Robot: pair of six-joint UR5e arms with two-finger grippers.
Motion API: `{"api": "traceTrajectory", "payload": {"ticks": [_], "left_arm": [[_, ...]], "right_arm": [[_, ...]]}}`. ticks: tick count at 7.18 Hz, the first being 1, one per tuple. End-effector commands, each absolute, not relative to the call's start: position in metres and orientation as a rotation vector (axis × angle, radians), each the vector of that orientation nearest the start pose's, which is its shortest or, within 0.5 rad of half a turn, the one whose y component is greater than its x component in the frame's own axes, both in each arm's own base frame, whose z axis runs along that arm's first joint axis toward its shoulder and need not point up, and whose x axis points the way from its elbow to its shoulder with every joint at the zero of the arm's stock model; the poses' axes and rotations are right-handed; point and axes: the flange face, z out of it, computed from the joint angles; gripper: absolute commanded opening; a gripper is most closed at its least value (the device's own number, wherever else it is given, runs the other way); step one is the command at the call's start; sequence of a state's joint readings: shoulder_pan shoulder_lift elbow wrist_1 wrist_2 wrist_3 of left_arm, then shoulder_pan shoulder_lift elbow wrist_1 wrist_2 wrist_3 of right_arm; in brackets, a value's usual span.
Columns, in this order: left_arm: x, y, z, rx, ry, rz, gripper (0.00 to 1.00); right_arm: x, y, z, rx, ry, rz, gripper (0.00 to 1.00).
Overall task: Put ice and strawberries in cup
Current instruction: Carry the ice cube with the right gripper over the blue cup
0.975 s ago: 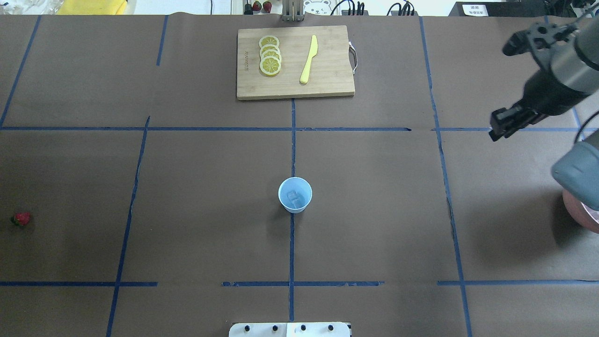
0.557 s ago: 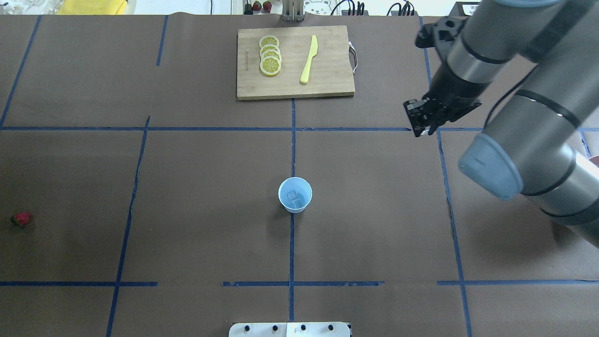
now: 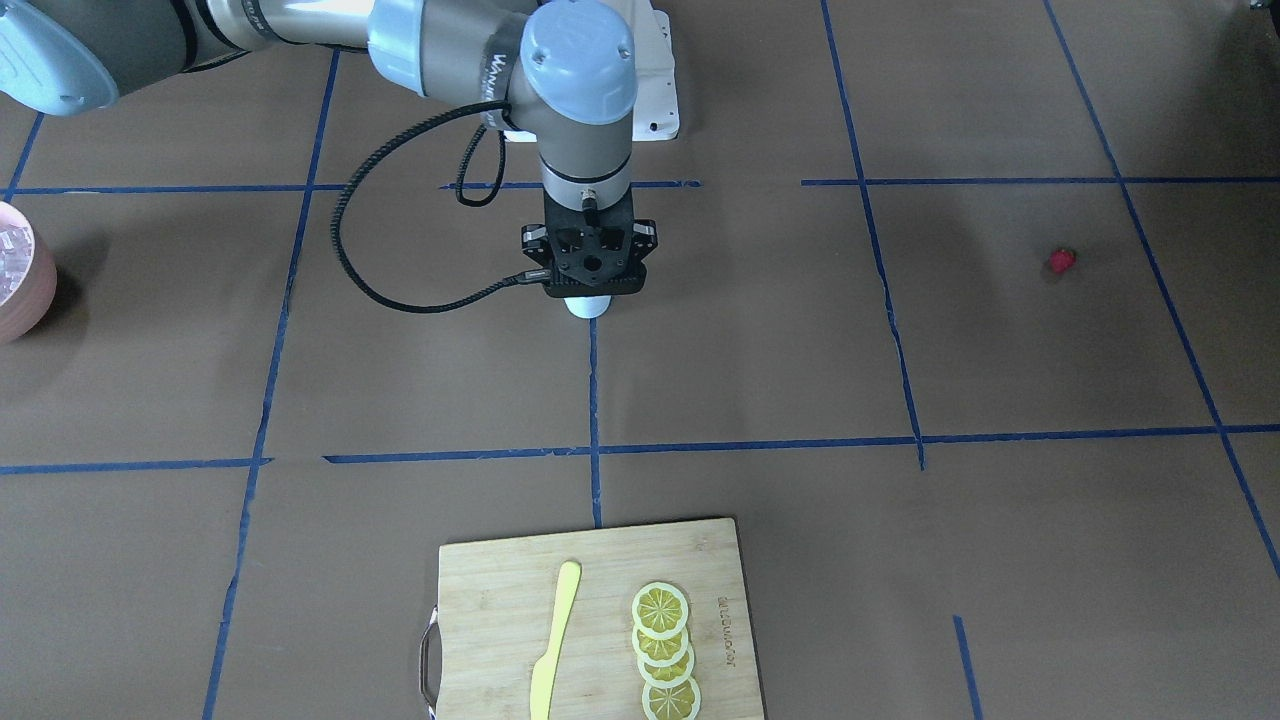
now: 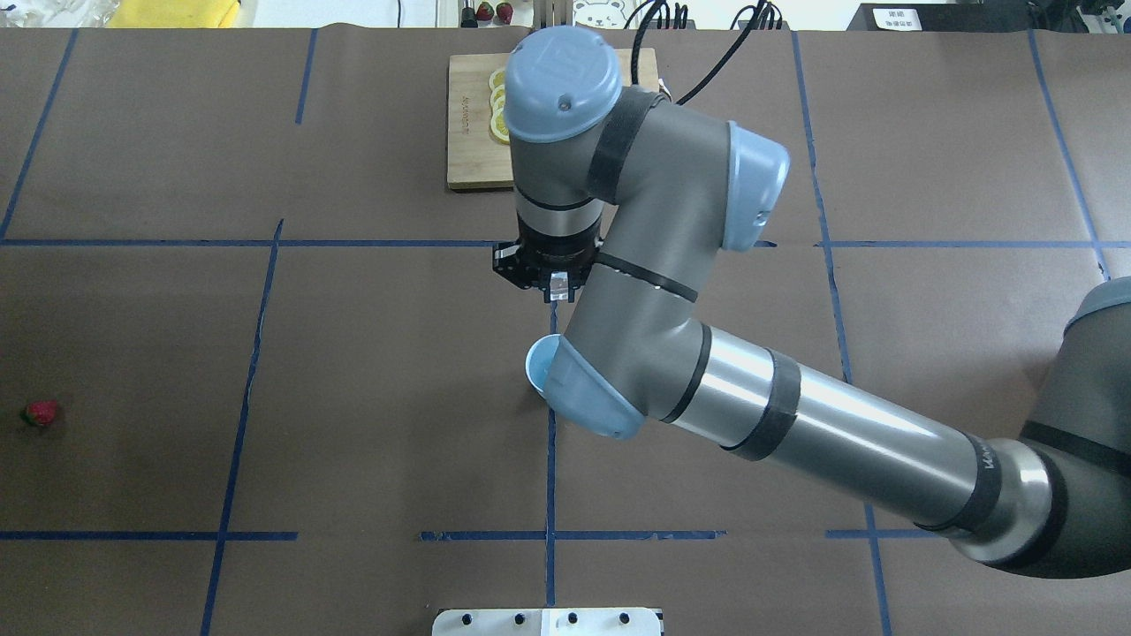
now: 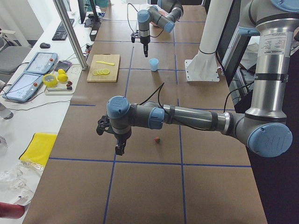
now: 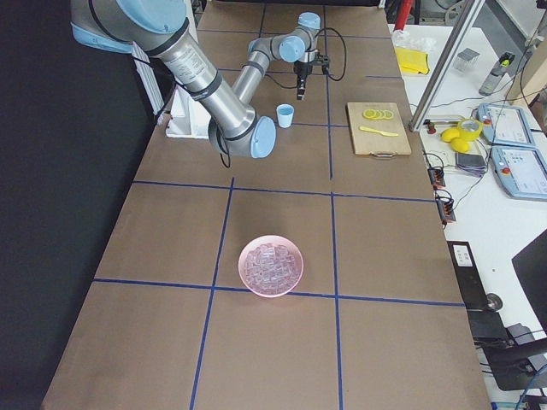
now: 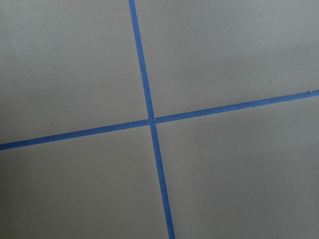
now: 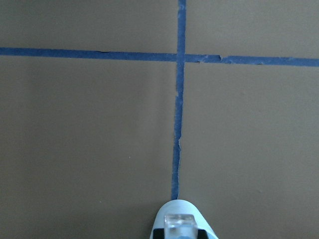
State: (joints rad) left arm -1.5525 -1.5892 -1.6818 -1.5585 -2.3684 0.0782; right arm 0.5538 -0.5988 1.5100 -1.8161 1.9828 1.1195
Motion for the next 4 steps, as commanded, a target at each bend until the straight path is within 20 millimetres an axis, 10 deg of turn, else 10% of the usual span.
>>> {"api": "traceTrajectory", "payload": {"ticks": [1,4], "left_arm": [[-0.0526,-0.5049,0.5937,0.136,0.795,0.139,1.00],[-0.0527,-0.5050,0.5944,0.136,0.794,0.138,1.00]], "right_arm": [[-0.5959,-0.4414,0.1082,-0.057,-0.746,-0.037,0.00],[-0.5921,-0.4361,0.1170,-0.114,-0.677,-0.026,0.00]]}}
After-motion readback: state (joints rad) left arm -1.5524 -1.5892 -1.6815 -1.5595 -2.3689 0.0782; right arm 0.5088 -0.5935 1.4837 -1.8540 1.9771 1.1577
